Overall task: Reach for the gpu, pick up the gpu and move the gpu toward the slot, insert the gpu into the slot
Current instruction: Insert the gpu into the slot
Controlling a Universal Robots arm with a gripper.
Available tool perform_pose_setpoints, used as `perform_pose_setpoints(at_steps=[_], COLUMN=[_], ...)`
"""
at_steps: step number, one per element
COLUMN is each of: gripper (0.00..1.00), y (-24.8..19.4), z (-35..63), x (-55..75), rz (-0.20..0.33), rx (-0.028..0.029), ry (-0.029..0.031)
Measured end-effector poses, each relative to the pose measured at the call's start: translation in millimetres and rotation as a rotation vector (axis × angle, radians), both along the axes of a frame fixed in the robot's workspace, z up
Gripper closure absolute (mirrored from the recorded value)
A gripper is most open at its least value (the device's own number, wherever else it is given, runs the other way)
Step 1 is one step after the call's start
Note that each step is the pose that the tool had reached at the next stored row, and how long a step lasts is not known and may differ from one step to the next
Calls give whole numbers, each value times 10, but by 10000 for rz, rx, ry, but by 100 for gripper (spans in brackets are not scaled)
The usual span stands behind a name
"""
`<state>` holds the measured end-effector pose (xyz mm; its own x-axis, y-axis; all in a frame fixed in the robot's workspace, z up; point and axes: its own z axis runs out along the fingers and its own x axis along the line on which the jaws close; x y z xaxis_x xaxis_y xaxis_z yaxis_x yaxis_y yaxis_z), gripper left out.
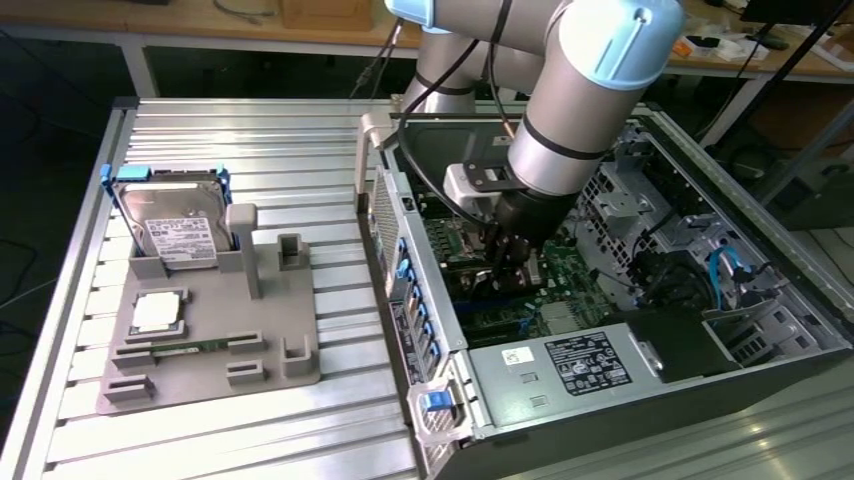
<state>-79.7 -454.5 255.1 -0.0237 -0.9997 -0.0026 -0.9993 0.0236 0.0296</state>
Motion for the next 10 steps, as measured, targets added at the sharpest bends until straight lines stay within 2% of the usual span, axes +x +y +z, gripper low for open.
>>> perform_pose_setpoints(at_steps=[5,8,10], gripper=[73,73,73], y=[-3,-30,-31], z=[0,-1,-1], x=[2,2,1], rz=[10,10,9], rx=[10,20,24], ry=[-1,-3,-1])
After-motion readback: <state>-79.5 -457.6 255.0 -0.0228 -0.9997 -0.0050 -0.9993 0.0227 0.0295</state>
